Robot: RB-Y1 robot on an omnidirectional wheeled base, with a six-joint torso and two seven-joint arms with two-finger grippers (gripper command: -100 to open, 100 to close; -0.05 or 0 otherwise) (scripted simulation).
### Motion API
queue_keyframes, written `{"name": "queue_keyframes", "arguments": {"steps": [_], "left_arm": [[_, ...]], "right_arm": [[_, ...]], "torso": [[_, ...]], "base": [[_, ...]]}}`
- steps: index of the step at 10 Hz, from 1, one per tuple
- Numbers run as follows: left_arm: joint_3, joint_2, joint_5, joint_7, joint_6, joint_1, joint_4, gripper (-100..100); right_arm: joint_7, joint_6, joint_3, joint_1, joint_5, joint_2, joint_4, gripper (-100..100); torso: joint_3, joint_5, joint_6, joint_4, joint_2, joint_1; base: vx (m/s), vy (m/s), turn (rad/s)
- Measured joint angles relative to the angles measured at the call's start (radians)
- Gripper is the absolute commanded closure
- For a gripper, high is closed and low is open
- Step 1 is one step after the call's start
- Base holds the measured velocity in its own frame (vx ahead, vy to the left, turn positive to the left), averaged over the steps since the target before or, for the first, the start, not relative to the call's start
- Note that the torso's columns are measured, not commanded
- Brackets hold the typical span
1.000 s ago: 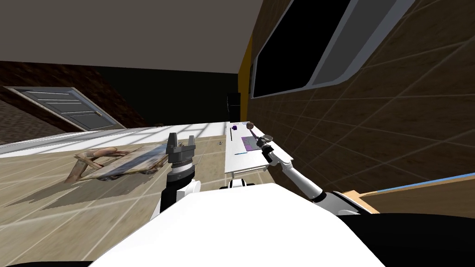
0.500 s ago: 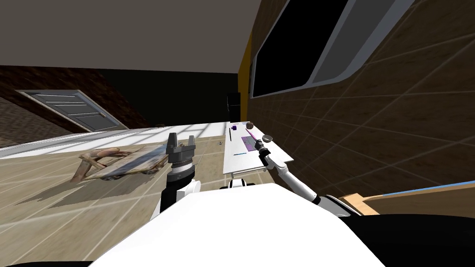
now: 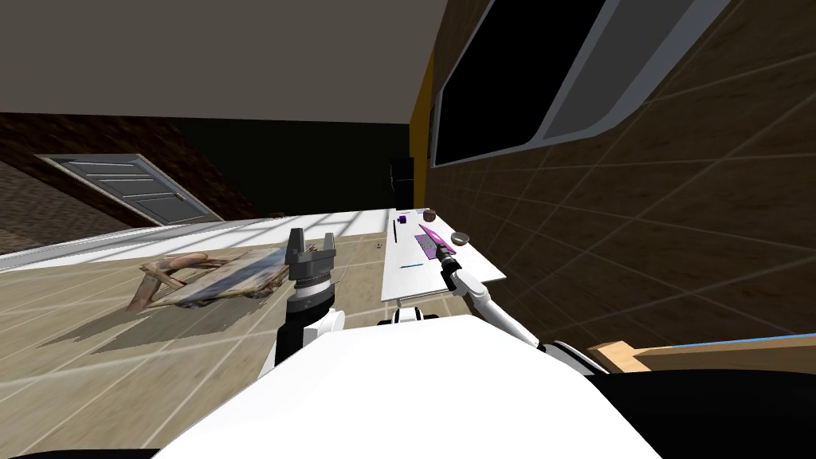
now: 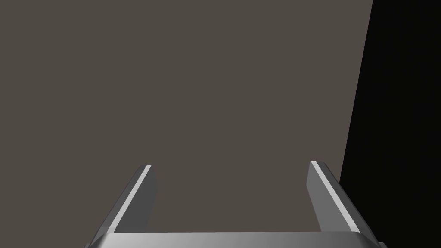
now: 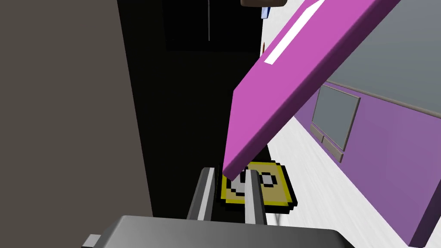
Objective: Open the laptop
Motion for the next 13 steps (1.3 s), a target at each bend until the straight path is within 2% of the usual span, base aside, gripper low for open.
{"name": "queue_keyframes", "arguments": {"steps": [1, 3, 8, 11, 12, 13], "left_arm": [[0.0, 0.0, 0.0, 0.0, 0.0, 0.0, 0.0, 0], [0.0, 0.0, 0.0, 0.0, 0.0, 0.0, 0.0, 0], [0.0, 0.0, 0.0, 0.0, 0.0, 0.0, 0.0, 0], [0.0, 0.0, 0.0, 0.0, 0.0, 0.0, 0.0, 0], [0.0, 0.0, 0.0, 0.0, 0.0, 0.0, 0.0, 0], [0.0, 0.0, 0.0, 0.0, 0.0, 0.0, 0.0, 0]], "right_arm": [[0.017, 0.012, 0.01, 0.007, 0.022, 0.015, -0.003, -100], [0.03, 0.008, 0.005, -0.013, -0.033, -0.027, 0.003, -100], [0.039, -0.026, -0.024, -0.07, -0.199, -0.165, 0.025, -100], [0.039, -0.059, -0.055, -0.093, -0.266, -0.226, 0.043, -100], [0.041, -0.063, -0.055, -0.103, -0.289, -0.244, 0.048, -100], [0.041, -0.063, -0.054, -0.104, -0.291, -0.246, 0.048, 0]], "torso": [[0.0, 0.0, 0.0, 0.0, 0.001, 0.0], [0.001, 0.001, 0.0, 0.0, 0.002, 0.003], [0.001, 0.0, 0.0, 0.001, 0.001, -0.001], [0.001, 0.0, 0.0, 0.0, 0.001, 0.001], [0.001, 0.0, 0.0, 0.001, 0.001, -0.001], [0.0, -0.001, 0.0, 0.0, 0.0, -0.003]], "base": [[-0.004, 0.015, 0.01], [-0.043, 0.09, -0.008], [-0.042, 0.088, -0.002], [-0.032, 0.076, -0.003], [-0.012, 0.021, -0.001], [-0.003, 0.006, 0.002]]}}
